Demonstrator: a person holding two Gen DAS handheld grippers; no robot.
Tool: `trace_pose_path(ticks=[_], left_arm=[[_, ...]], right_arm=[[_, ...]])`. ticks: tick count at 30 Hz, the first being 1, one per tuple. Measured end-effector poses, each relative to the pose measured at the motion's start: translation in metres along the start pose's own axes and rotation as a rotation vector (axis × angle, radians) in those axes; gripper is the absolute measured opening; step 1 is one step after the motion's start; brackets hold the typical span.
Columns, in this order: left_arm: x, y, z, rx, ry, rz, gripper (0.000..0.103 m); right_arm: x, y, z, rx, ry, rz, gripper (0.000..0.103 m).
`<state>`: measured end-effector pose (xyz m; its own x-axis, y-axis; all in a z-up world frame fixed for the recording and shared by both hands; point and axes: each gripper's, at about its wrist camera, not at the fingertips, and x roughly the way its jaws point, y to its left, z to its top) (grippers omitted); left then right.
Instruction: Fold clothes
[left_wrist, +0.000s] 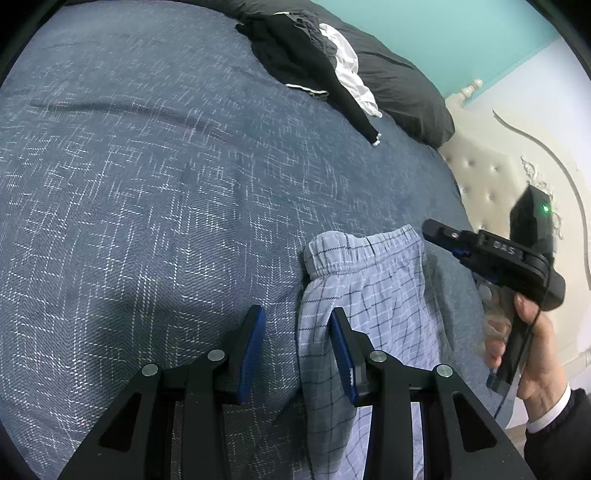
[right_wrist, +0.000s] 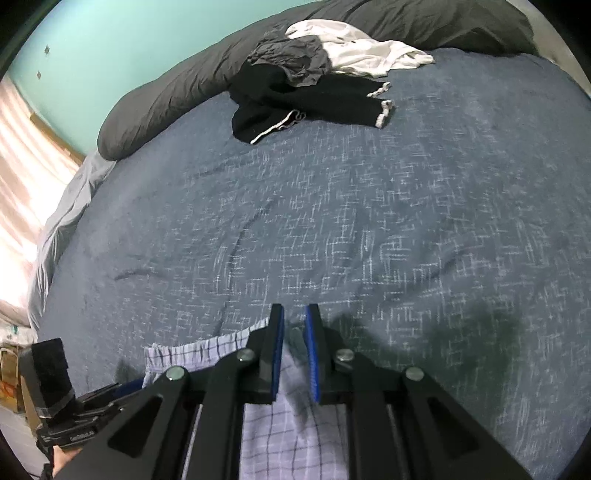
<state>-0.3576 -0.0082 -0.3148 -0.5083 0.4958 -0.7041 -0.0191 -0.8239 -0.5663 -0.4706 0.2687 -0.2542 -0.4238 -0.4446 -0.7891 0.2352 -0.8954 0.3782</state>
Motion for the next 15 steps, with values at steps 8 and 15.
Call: trace_pose_path(ticks=[8,15], left_arm=[[-0.001,0.0,0.002,-0.009,-0.001,0.0,0.039],[-0.019,-0.002,-0.001,-0.001,-0.017,0.034,0.039]], right_arm=[[-0.032,-0.01,-0.024,0.087,-0.012,0.037,0.011],[-0.075,-0.025,-0.088,0.233,-0.067,0.016,0.011]])
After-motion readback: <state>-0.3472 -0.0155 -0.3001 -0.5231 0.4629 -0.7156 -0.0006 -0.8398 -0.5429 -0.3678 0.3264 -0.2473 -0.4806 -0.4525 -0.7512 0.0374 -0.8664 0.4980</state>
